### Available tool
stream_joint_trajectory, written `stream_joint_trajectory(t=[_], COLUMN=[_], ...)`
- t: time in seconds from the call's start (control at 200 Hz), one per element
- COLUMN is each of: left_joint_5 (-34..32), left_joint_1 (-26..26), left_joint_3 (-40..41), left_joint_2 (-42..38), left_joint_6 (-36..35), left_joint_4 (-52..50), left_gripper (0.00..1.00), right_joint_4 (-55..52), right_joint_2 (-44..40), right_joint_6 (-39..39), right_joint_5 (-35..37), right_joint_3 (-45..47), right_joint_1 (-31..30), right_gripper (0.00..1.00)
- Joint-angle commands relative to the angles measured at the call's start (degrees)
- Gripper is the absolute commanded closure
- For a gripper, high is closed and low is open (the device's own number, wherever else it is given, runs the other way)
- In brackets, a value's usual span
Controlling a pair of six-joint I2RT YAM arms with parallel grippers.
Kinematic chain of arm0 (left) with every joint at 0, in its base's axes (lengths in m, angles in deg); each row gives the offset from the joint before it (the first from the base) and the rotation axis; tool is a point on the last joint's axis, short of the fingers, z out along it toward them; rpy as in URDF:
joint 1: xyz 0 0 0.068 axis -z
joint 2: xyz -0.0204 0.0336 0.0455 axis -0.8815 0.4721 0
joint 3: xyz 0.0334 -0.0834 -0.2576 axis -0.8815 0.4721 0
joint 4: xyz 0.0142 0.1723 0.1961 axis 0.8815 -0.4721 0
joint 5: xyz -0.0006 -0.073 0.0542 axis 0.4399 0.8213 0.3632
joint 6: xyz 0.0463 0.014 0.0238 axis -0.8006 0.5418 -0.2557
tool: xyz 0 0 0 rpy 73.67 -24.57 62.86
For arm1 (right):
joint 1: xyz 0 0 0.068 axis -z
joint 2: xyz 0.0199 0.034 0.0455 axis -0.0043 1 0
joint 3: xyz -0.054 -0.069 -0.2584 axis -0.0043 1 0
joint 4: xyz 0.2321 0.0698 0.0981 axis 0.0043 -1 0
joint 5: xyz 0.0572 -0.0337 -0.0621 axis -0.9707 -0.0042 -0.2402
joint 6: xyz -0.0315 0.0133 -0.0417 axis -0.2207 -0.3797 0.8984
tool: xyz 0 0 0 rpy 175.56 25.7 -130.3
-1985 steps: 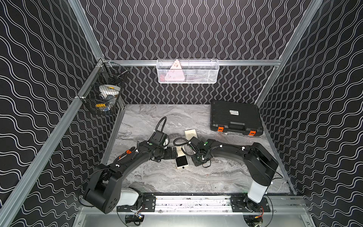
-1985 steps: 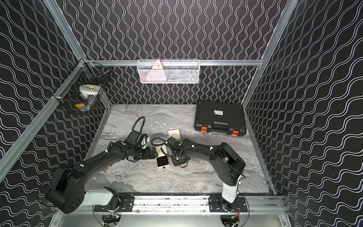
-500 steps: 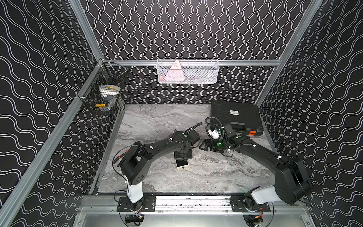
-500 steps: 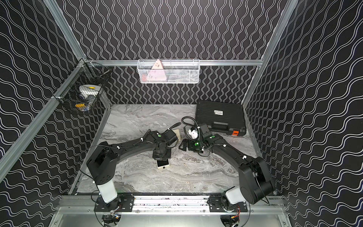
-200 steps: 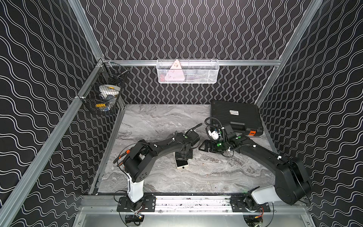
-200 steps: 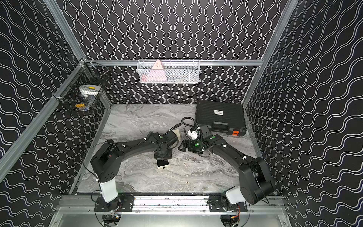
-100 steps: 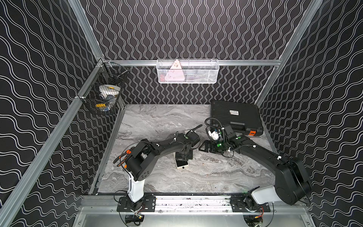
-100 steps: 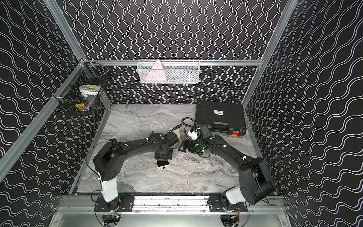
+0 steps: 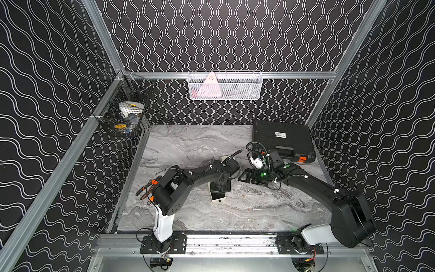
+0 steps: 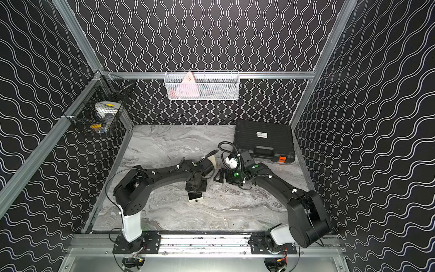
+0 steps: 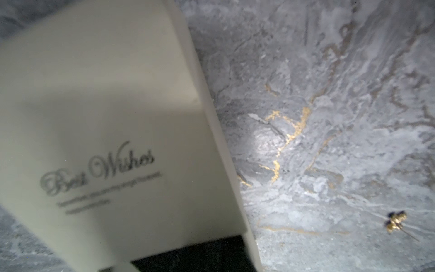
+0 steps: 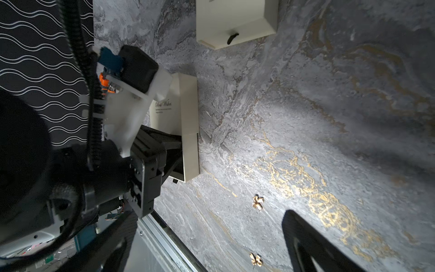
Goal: Place the earrings into the drawer-style jewelry box
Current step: Insert the earring into the inner lining.
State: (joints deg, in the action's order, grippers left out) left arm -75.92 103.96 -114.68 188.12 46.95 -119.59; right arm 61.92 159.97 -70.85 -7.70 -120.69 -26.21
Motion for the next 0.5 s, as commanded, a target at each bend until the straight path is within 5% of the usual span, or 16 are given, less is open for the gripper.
stream_joint_trajectory(t=[0.0, 0.28, 0.495], left_joint_5=[-0.20, 0.51, 0.20], left_joint_1=[-0.71, -1.08, -1.08], left_joint_3=[0.76, 1.11, 1.08], left_joint_2=[1.10, -0.24, -2.73], left_joint_6=[-0.35, -0.64, -0.97], left_joint_4=[0.91, 1.27, 0.69], left_gripper=[1.00, 1.00, 0.77], right_joint_4=[0.79, 0.46, 0.33], right_joint_2=[-0.70, -1.72, -2.21], right_joint_6=[-0.42, -0.70, -0.84], right_joint_5=[-0.28, -0.24, -0.19], right_joint_3=[0.28, 0.37, 0.11], right_joint_1=[0.07, 0.09, 0.06], right_gripper=[0.00, 0.00, 0.00])
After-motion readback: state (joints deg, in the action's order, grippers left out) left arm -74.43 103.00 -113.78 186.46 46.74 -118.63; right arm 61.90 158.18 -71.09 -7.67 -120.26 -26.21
